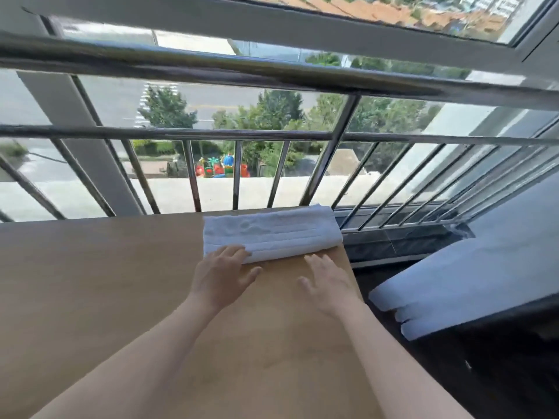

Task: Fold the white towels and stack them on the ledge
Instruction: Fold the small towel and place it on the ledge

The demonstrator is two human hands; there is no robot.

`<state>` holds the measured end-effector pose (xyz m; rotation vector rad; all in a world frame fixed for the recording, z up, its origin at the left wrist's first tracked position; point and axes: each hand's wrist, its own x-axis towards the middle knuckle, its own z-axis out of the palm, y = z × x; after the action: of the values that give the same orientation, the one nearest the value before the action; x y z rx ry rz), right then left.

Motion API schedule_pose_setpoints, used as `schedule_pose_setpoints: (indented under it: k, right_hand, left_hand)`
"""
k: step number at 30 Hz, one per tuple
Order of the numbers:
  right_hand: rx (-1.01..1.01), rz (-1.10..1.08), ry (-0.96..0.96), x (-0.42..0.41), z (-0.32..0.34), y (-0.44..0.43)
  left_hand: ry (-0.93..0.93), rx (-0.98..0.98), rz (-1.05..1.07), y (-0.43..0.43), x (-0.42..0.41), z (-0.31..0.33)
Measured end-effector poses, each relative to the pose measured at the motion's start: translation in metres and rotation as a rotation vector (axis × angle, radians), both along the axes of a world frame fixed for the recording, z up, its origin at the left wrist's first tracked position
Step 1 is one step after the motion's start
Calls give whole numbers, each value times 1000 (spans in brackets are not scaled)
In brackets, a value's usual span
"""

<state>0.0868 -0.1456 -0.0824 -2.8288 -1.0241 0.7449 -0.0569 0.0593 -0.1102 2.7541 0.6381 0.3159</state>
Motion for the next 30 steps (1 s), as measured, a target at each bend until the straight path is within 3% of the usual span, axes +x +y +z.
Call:
schedule_pose_setpoints:
  k: [5, 10, 15, 26, 30]
  right_hand:
    - [-49, 62, -98, 36, -20, 16]
    - [53, 85, -152, 68, -41, 36]
    - [76, 271, -158, 98, -68, 57]
    - [240, 387, -220, 148, -104, 67]
    - [339, 419, -295, 156, -104, 70]
  left_hand:
    - [7, -91, -71, 8, 42, -23]
    - [287, -54, -103, 18, 67, -47]
    - [447, -7, -40, 22, 82, -72]
    - [331, 21, 169, 18, 111, -81]
    - [174, -18, 242, 13, 115, -76]
